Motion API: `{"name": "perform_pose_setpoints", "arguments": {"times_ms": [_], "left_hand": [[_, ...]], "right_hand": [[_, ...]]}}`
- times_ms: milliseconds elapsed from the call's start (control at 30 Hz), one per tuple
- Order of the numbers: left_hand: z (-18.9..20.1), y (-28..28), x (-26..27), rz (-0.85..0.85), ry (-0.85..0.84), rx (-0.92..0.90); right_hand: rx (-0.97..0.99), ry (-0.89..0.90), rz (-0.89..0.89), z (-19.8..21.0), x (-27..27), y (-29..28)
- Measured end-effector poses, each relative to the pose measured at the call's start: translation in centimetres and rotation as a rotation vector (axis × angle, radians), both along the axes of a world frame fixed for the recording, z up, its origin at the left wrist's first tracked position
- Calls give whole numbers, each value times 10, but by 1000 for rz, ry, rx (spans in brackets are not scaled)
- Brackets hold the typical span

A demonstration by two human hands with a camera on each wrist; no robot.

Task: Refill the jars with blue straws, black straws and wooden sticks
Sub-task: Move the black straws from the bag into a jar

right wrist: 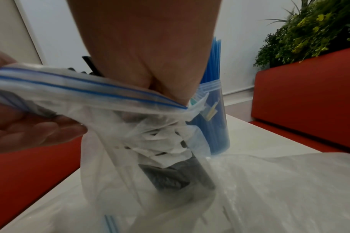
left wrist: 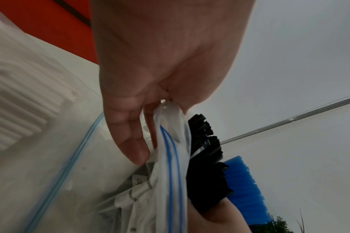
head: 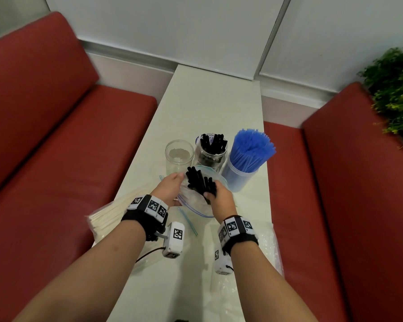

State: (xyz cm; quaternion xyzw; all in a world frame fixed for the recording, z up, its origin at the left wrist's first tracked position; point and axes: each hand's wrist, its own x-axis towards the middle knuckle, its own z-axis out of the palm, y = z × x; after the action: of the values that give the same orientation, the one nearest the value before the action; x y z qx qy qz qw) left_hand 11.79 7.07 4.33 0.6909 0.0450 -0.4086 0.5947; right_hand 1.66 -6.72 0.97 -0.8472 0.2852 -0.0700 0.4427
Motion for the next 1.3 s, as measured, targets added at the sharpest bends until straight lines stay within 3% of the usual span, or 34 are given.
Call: {"name": "perform_pose_setpoints", "arguments": {"times_ms": [400, 533, 700, 800, 900, 1133, 1300], "left_hand": [[1, -2, 3, 22, 67, -60], [-3, -3, 4, 32, 84, -62], [-4, -3, 6, 41, 114, -88], [-4, -5, 7, 41, 118, -78], [-7, -7, 9, 39, 116, -69], [-10, -7, 15, 34, 123, -61], [-14, -5, 17, 41, 117, -51]], "right_hand": [[104, 16, 54, 28, 8, -1], [154, -45, 42, 72, 18, -13], [214, -405, -44, 170, 49, -48], [189, -659, -121, 202, 77, -65], [215, -720, -179, 198, 105, -72], [129, -488, -234, 141, 129, -78], [83, -466, -230, 139, 137, -81]]}}
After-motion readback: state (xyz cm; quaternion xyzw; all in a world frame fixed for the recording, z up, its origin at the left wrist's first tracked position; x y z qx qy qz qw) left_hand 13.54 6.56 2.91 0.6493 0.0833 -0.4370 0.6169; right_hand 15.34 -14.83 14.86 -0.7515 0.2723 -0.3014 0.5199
